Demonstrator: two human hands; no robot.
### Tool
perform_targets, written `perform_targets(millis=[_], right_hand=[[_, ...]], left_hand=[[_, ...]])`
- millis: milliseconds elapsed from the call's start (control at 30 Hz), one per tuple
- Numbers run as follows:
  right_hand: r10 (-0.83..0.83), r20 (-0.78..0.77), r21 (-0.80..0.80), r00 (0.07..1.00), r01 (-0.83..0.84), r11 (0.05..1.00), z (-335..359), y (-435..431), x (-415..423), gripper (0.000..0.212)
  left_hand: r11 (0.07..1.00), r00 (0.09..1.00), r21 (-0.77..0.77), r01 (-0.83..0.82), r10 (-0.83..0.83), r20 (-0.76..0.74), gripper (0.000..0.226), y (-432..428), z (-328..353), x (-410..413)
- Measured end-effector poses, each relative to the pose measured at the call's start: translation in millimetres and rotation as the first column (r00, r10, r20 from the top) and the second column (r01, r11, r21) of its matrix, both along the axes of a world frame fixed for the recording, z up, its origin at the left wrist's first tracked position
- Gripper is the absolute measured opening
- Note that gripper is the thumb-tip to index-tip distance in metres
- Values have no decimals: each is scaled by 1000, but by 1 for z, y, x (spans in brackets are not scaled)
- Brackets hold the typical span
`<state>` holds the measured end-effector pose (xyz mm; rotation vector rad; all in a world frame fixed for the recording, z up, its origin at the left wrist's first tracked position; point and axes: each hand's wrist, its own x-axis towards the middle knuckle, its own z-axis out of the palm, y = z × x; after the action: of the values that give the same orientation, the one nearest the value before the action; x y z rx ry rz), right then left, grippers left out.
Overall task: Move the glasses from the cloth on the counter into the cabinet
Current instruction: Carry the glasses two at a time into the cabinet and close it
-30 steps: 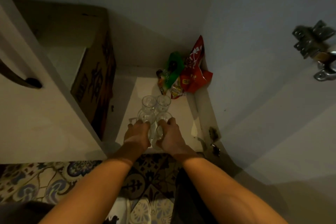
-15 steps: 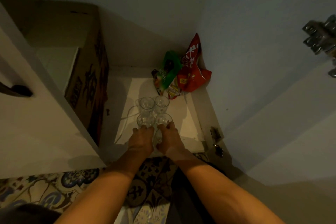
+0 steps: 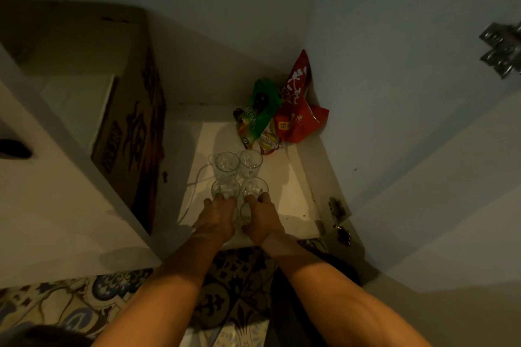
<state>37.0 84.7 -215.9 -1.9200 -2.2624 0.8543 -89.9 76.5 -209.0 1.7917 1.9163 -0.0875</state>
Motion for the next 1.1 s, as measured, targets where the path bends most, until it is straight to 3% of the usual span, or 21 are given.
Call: perform_targets(millis=[500,800,1100], right_hand=[[6,-7,44,1000,-6,999,-2,15,6,59],[16,-66,6,998,-16,1000,0,14,11,76],[4,-109,-58,994,-10,998,17,12,20,77]], left_hand=[[997,995,72,-39,32,98,59,13,-9,5],[998,998,62,-12,8,69,70,15,-3,3],[1000,994,8,-20,19,108,86,1,18,1]])
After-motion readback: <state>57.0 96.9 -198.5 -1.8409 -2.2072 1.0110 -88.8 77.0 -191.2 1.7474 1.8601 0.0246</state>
